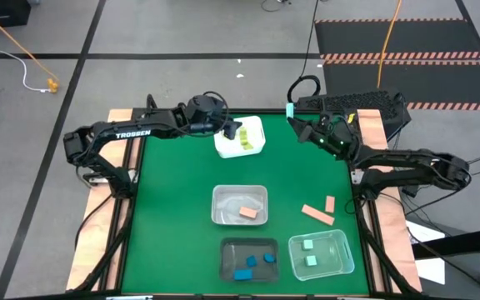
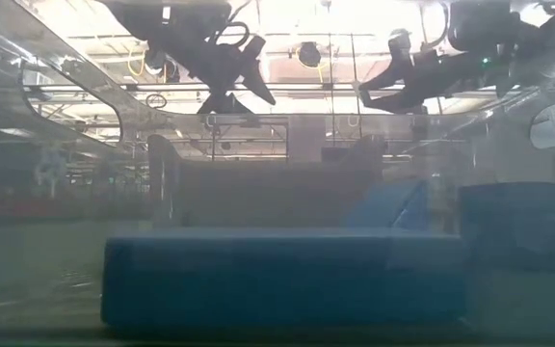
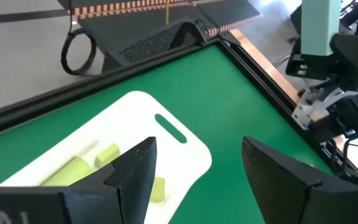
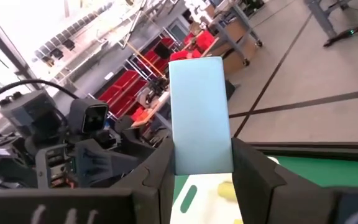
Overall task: Sort & place blocks by color
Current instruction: Put the light blue block into the transparent bin
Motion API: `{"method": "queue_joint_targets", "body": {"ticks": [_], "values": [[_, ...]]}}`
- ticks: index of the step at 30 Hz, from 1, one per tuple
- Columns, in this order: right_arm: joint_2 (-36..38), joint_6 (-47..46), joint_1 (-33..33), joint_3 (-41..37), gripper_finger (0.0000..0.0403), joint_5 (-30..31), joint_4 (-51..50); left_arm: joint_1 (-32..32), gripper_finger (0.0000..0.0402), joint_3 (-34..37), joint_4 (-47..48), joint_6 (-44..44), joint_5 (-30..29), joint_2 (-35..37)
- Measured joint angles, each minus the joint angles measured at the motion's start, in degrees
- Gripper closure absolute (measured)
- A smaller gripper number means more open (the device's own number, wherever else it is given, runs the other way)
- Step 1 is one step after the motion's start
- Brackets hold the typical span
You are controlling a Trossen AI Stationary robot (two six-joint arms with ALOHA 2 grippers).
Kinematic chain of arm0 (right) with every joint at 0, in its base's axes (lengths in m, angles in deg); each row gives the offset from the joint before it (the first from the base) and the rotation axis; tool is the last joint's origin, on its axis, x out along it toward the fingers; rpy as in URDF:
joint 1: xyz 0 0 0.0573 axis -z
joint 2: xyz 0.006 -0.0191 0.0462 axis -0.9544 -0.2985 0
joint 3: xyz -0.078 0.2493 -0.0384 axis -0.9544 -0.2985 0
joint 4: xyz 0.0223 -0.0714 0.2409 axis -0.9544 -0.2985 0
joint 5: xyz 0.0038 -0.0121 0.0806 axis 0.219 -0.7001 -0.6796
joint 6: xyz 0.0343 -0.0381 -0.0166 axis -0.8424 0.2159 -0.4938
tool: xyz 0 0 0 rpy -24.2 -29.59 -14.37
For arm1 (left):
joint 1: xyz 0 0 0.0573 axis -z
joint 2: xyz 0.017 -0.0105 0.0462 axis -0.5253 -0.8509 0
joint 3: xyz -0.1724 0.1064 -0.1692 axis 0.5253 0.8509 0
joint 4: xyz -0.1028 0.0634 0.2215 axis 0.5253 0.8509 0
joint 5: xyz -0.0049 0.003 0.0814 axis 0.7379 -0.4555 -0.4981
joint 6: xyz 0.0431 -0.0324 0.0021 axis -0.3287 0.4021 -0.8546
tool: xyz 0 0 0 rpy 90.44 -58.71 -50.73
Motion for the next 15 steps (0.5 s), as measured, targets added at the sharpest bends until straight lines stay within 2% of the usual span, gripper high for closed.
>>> {"method": "queue_joint_targets", "body": {"ticks": [5, 15], "values": [[0.0, 0.9, -2.9, 0.0, 0.0296, 3.0, 0.1, 1.1, 0.0165, 0.0, 0.1, 0.1, 0.0, 0.0], [0.0, -2.2, -5.9, 0.0, 0.0296, 1.3, 1.1, 3.3, 0.0165, 0.0, 0.2, 0.1, 0.0, 0.0]]}}
